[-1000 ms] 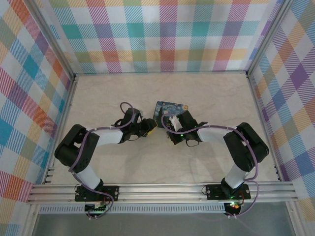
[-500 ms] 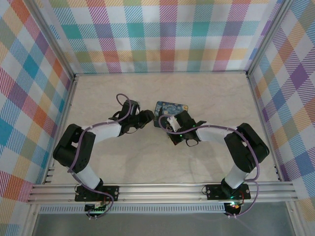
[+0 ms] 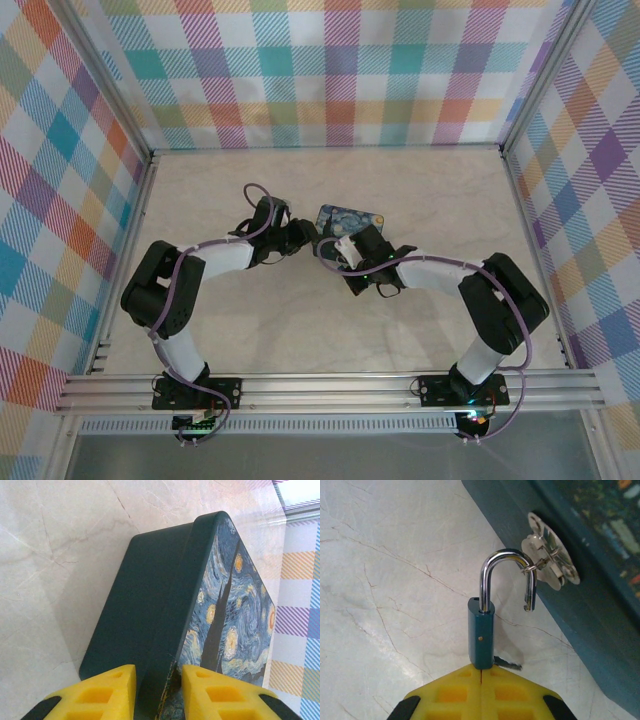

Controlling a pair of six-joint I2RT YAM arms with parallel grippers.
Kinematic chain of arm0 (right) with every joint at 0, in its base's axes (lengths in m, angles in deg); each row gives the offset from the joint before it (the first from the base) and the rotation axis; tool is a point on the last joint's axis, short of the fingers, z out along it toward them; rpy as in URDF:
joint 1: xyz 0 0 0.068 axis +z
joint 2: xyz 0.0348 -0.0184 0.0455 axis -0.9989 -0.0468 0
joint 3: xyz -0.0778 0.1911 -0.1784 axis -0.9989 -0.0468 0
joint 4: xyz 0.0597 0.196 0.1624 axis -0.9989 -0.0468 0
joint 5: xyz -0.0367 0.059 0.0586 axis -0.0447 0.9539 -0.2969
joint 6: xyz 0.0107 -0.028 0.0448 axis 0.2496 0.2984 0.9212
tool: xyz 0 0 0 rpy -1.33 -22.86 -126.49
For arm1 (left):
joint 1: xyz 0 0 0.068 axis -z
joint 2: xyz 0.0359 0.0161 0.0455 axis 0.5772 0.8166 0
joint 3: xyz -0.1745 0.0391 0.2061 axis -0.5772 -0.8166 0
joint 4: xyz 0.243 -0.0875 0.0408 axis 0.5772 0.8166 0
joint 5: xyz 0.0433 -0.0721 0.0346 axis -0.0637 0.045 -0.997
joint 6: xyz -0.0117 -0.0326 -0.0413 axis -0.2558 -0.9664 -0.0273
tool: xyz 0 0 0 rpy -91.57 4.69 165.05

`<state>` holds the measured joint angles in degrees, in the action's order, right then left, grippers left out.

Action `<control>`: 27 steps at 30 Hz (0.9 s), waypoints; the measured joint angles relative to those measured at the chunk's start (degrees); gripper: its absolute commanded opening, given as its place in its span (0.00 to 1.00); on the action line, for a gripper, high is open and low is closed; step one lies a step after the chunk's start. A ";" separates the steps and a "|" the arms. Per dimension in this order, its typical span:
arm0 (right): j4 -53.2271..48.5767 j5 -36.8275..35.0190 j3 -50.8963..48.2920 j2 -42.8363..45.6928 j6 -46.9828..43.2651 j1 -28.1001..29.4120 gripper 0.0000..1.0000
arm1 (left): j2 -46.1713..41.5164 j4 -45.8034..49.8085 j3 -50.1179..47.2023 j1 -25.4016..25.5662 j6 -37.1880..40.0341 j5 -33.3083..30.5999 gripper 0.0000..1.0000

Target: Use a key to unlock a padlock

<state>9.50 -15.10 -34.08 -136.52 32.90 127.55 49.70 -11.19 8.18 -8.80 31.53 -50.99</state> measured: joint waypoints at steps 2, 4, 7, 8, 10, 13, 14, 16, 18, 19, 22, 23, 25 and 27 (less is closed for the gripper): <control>-0.74 -0.61 0.55 0.00 -1.09 0.17 0.00 | 0.00 -0.07 0.00 0.00 0.02 0.02 0.32; -1.90 -1.16 1.55 -0.02 -2.01 0.37 0.00 | 0.02 0.07 0.00 -0.02 0.24 -0.02 0.35; -3.43 -1.84 3.69 -0.02 -3.43 0.74 0.00 | 0.02 0.59 0.00 -0.11 0.90 -0.17 0.45; -3.72 -1.97 4.20 -0.02 -3.91 0.85 0.00 | 0.02 0.87 -0.04 -0.15 1.14 -0.17 0.46; -3.87 -2.27 4.76 -0.02 -4.52 1.01 0.00 | -0.20 1.25 -0.26 -0.15 1.40 -0.22 0.50; -4.70 -2.75 5.25 -0.17 -5.73 1.22 0.00 | -3.17 3.28 -2.14 -0.15 2.16 -0.28 0.51; -5.05 -2.95 5.38 -0.35 -6.03 1.29 0.00 | -4.81 4.02 -3.02 -0.15 2.51 -0.28 0.51; -5.46 -3.26 5.57 -0.76 -6.67 1.49 0.00 | -8.17 5.18 -4.68 -0.15 2.97 -0.50 0.51; -5.97 -3.45 5.79 -1.36 -7.28 1.79 0.00 | -11.65 5.90 -6.34 -0.15 3.23 -0.66 0.52; -6.36 -3.41 5.95 -1.66 -7.45 1.97 0.00 | -13.46 6.43 -7.26 -0.15 3.39 -0.66 0.52; -7.10 -3.45 6.45 -2.58 -7.93 2.51 0.00 | -17.40 7.17 -9.92 -0.15 3.85 -0.66 0.52; -7.26 -3.45 6.67 -2.86 -8.15 2.67 0.00 | -18.40 7.63 -10.71 -0.15 3.87 -0.61 0.52; -7.48 -3.52 7.08 -3.41 -8.41 2.99 0.00 | -19.87 8.26 -12.11 -0.13 4.00 -0.61 0.52; -7.43 -3.67 7.32 -3.74 -8.66 3.23 0.00 | -21.05 8.83 -13.40 -0.07 4.04 -0.57 0.53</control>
<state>2.07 -18.77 -26.76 -140.25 24.25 130.78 28.65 -2.36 -5.22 -8.86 35.58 -51.56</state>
